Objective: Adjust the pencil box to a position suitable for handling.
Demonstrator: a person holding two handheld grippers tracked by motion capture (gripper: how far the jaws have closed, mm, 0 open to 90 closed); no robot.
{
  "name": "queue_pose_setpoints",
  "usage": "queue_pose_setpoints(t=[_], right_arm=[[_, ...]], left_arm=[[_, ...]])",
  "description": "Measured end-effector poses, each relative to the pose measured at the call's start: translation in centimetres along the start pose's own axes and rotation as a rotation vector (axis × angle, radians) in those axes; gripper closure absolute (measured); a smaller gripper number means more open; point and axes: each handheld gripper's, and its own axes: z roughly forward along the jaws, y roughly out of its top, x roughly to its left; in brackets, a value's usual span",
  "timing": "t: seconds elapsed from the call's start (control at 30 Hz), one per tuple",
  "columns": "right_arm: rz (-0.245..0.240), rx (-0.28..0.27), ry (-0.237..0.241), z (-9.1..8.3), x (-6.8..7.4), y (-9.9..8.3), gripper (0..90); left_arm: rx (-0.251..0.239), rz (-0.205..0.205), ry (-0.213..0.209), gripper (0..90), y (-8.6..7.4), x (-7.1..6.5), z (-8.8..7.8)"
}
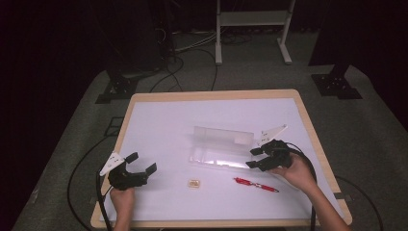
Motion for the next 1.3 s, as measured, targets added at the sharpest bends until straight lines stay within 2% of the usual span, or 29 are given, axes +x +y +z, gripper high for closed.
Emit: queue_pose_setpoints(t=[0.37, 0.77, 1.3], right_arm=[[0.020, 0.001, -0.028, -1.1, -0.1, -1.7, 43.4], [0.076, -0.005, -0.065, -2.5, -0.3, -4.3, 42.1], [0.128, 0.004, -0.098, -3.1, -0.3, -7.5, 45.9]], left_arm=[[0.001, 0.002, 0.002, 0.0, 0.0, -0.1, 0.0], [0.001, 0.007, 0.004, 0.0, 0.0, -0.1, -0.1], [0.001, 0.010, 0.004, 0.0, -0.1, -0.2, -0.1]])
